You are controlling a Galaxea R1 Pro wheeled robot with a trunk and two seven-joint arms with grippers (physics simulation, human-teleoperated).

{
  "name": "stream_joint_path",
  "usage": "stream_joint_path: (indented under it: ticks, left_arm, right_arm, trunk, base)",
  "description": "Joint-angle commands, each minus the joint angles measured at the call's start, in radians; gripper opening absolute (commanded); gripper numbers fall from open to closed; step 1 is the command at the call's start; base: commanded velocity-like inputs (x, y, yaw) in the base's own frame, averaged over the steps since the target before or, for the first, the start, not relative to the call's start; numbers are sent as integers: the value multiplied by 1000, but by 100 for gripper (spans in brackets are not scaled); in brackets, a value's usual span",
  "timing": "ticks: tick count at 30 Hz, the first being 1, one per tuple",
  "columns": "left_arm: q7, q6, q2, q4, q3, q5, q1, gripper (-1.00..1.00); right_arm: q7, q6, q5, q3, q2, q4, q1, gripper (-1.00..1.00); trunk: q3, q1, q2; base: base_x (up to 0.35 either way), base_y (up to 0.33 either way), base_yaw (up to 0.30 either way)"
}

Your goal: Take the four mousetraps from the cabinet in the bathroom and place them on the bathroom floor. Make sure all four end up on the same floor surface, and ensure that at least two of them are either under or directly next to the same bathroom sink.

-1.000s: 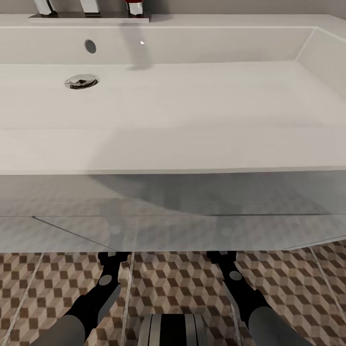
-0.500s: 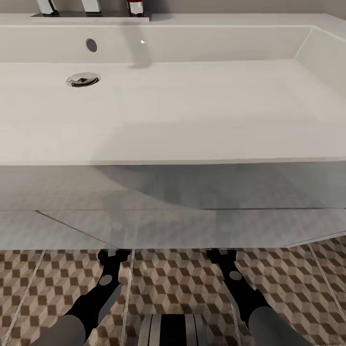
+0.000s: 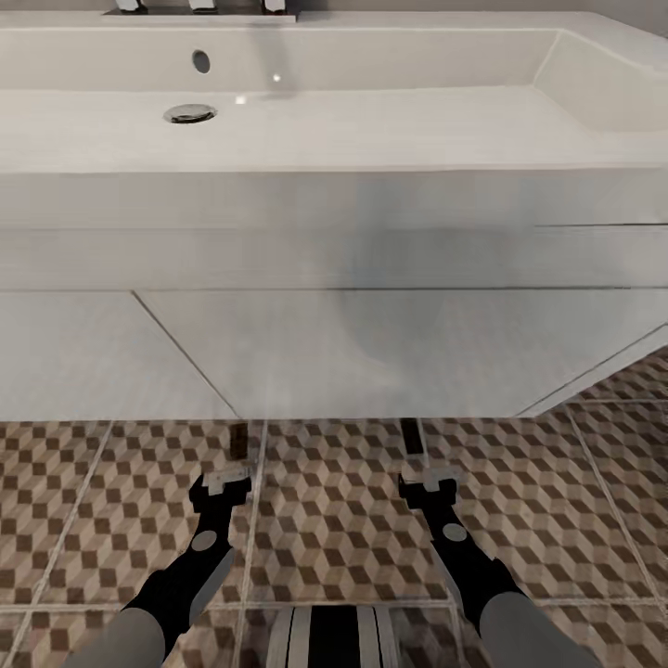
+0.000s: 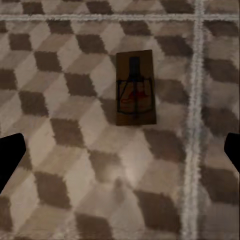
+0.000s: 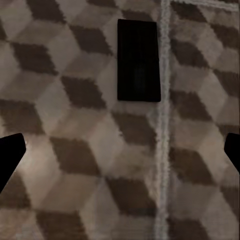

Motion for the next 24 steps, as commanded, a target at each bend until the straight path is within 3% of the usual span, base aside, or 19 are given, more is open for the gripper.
stream_joint_path:
  ticks: [1, 24]
  left_arm:
    - [7, -5, 1, 0, -8, 10, -1, 100]
    - [7, -3, 0, 5, -8, 10, -1, 100]
  right_arm:
    - [-3, -3, 10, -5, 1, 1, -1, 100]
    - [-4, -3, 12, -6, 1, 1, -1, 100]
  trunk:
    - [-1, -1, 0]
    - [-1, -1, 0]
  base:
    - [-338, 0, 0]
    - [-340, 0, 0]
